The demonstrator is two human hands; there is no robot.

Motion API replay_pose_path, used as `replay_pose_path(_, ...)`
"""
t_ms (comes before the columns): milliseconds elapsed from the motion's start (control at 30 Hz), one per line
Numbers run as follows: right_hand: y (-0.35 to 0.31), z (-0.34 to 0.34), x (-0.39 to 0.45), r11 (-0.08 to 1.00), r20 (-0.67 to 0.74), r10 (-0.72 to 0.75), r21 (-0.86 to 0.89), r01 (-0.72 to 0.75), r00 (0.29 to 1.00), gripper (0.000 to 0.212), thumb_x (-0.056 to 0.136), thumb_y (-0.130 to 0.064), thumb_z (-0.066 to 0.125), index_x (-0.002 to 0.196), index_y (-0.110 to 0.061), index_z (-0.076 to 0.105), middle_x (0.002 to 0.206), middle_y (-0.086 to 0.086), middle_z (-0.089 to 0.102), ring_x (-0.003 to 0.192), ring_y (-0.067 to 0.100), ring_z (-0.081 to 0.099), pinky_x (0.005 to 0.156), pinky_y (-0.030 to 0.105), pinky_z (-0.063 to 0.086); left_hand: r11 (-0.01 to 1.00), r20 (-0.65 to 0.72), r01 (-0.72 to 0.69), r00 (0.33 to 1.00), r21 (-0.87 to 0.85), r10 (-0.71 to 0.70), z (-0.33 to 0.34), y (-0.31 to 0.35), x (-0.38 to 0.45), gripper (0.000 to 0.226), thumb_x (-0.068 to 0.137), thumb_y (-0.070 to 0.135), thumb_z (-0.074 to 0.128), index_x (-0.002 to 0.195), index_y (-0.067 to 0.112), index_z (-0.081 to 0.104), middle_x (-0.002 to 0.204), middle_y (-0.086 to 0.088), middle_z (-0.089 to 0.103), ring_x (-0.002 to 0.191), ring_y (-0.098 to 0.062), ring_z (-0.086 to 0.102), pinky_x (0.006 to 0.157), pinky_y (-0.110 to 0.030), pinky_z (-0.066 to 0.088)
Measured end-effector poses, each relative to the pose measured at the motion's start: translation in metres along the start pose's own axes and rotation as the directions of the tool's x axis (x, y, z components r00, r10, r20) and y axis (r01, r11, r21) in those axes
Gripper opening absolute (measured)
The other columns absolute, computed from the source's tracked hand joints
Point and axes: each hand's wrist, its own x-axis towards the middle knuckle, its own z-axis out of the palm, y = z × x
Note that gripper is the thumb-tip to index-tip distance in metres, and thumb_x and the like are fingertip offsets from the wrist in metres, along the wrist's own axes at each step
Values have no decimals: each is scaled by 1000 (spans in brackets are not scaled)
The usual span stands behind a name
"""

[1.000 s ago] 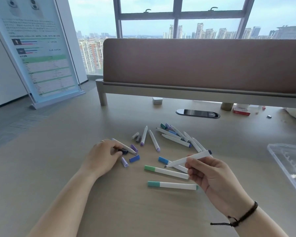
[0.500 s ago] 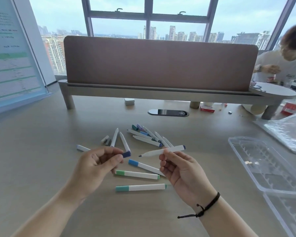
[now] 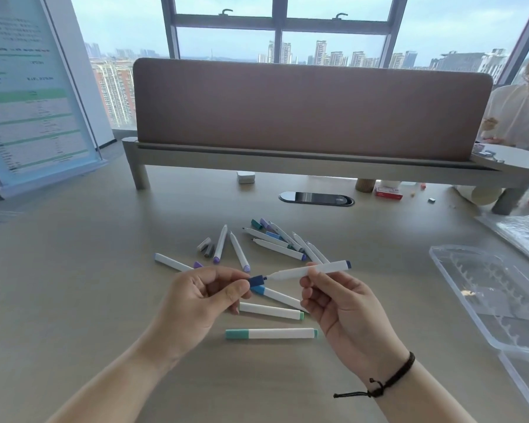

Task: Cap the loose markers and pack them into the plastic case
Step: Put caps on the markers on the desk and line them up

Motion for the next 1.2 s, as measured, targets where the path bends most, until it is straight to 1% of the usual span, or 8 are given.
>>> replay_pose_path(300,5,4,-5,998,79,-11,-61,16,997,11,71,-8,72,79,-1,75,73,20,63,57,20,57,58,27,55,999,38,45,998,-13,-44,4,2,-4,14,73,20,71,83,18,81,75,-15,74,60,-19,61,62,-28,56)
replay_pose_path(533,9,-1,-3,983,149,-103,-137,123,983,52,51,-32,96,85,1,75,74,22,66,60,23,61,63,30,55,983,49,135,990,-126,-130,8,3,-4,11,70,14,71,74,11,80,71,-20,71,56,-18,62,56,-26,55)
replay_pose_path(700,9,5,-7,968,152,-133,-191,161,980,26,64,-20,80,78,2,76,72,22,66,58,24,61,62,31,55,973,44,175,984,-147,-170,4,0,-2,11,70,12,71,75,7,80,72,-22,70,56,-20,61,56,-27,55)
replay_pose_path(833,5,6,-8,950,130,-123,-272,154,984,6,73,-7,75,73,0,76,71,23,66,59,27,60,61,31,55,980,70,184,982,-78,-178,1,0,1,13,69,15,72,77,11,81,73,-20,72,58,-18,62,57,-27,55)
replay_pose_path(900,4,3,-8,924,116,-107,-356,142,987,7,78,2,74,72,-1,76,69,21,65,58,27,58,59,30,54,986,60,163,985,-40,-161,-4,1,3,14,69,14,72,78,8,80,72,-19,72,57,-18,60,57,-26,55)
replay_pose_path(1033,-1,-3,-7,841,168,-59,-522,140,984,7,76,3,78,76,-3,77,69,16,67,61,21,58,61,31,50,994,66,104,992,28,-106,-15,7,5,12,68,11,74,77,6,79,69,-20,70,54,-19,56,53,-25,51)
replay_pose_path(1100,-5,-5,-6,771,148,-109,-611,178,983,8,76,1,79,77,-6,78,67,12,68,59,17,57,61,28,49,996,6,77,997,40,-78,-22,8,8,11,70,13,73,77,7,79,70,-20,71,53,-19,55,51,-25,50)
replay_pose_path(1200,-10,-12,1,679,70,-232,-702,213,970,9,74,-5,82,76,-13,78,64,1,68,56,11,55,58,21,46,989,-199,26,980,147,4,-45,3,20,11,85,18,70,79,13,78,71,-14,73,52,-17,54,52,-25,50)
